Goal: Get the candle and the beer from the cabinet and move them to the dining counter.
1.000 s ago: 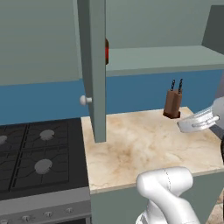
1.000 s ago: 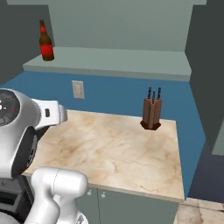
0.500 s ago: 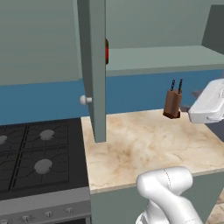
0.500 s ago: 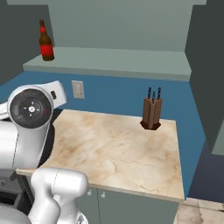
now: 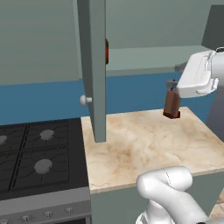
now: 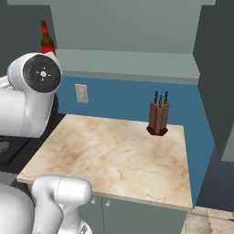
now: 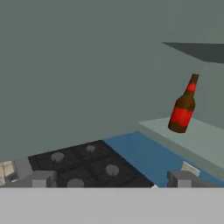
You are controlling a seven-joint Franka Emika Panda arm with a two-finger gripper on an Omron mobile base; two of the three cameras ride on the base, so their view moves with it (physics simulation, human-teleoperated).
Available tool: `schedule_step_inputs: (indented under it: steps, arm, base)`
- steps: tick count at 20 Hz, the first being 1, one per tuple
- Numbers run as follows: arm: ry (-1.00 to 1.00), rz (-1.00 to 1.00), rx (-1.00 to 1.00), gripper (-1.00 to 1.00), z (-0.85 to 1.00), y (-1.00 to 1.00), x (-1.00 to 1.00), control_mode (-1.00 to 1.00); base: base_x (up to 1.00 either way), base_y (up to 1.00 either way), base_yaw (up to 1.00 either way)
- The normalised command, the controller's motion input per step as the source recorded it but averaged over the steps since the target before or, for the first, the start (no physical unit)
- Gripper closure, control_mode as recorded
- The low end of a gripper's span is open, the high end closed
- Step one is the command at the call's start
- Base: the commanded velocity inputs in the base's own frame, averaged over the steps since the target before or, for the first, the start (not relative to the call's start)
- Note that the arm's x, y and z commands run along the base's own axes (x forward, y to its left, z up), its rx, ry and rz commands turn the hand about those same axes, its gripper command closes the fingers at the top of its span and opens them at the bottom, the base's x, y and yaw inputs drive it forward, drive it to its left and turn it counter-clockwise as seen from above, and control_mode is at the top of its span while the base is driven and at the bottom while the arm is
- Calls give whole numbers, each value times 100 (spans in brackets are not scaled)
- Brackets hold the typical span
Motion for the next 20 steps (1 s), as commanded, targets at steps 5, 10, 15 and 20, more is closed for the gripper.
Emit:
schedule_step_inputs:
  steps: [5,10,15,20]
  arm:
    - [-1,9,0,-100,2,20,14,-100]
    - [0,10,0,-100,-5,-1,24,-100]
    - [-2,3,2,-100,-1,0,57,-100]
    - [-8,0,0,-100,0,0,59,-100]
  base:
    - [0,0,0]
    - [0,0,0]
    - [0,0,0]
    - [0,0,0]
